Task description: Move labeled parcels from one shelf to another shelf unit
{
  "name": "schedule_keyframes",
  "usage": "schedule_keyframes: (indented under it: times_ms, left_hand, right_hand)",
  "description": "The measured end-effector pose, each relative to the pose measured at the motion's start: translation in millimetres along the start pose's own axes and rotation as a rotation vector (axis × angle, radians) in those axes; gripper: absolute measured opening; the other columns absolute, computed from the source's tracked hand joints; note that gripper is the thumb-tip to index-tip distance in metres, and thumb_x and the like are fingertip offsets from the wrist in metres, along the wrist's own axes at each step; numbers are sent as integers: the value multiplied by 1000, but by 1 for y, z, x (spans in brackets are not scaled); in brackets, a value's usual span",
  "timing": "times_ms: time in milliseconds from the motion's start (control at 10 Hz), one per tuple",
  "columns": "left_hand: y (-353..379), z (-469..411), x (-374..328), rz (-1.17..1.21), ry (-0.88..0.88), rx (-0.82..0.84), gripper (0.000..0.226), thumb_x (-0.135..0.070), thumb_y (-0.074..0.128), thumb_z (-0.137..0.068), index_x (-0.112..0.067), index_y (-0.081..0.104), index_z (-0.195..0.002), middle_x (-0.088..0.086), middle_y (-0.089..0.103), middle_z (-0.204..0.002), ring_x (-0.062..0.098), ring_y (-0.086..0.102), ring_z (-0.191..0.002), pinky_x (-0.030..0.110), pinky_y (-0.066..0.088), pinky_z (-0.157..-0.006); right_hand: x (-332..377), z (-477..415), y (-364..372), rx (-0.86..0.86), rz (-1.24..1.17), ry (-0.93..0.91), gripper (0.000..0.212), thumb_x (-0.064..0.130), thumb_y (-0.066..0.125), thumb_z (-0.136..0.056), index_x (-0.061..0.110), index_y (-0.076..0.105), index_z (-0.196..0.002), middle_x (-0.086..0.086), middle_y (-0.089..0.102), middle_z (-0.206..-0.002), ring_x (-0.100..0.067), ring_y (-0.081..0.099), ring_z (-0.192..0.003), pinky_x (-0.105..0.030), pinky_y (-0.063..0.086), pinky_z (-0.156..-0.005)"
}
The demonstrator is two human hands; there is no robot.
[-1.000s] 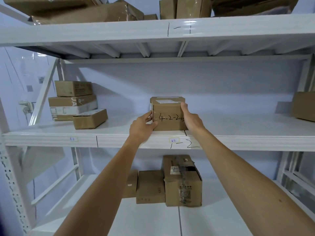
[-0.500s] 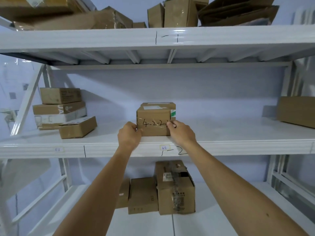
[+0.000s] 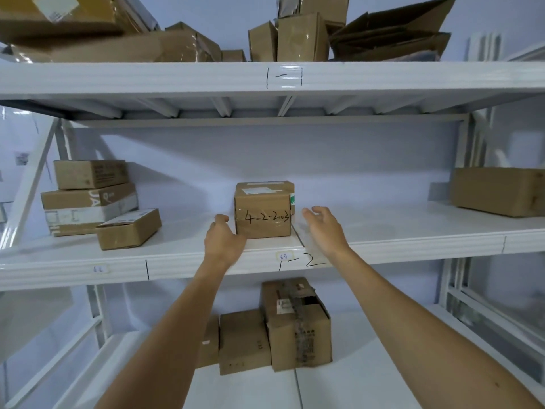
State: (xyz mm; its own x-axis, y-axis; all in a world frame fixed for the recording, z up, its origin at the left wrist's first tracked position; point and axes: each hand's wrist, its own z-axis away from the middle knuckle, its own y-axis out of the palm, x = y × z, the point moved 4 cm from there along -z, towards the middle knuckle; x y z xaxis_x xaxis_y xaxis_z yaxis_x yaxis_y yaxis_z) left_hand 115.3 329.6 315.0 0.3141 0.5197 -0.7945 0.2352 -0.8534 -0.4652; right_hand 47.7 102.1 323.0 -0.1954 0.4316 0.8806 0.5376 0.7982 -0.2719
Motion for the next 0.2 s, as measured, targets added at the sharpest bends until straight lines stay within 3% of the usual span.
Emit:
schedule_keyframes:
  times_ms: [200]
  left_hand:
    - [-17, 37, -6, 166, -14, 15, 53, -26, 64, -98, -9, 46, -145, 13, 58, -144, 31, 62, -123, 40, 52, -102]
  right_hand:
    - [-9, 42, -28, 18, -115, 35, 53, 51, 52, -101, 21, 51, -145, 2, 54, -147, -18, 53, -130, -33, 38, -100]
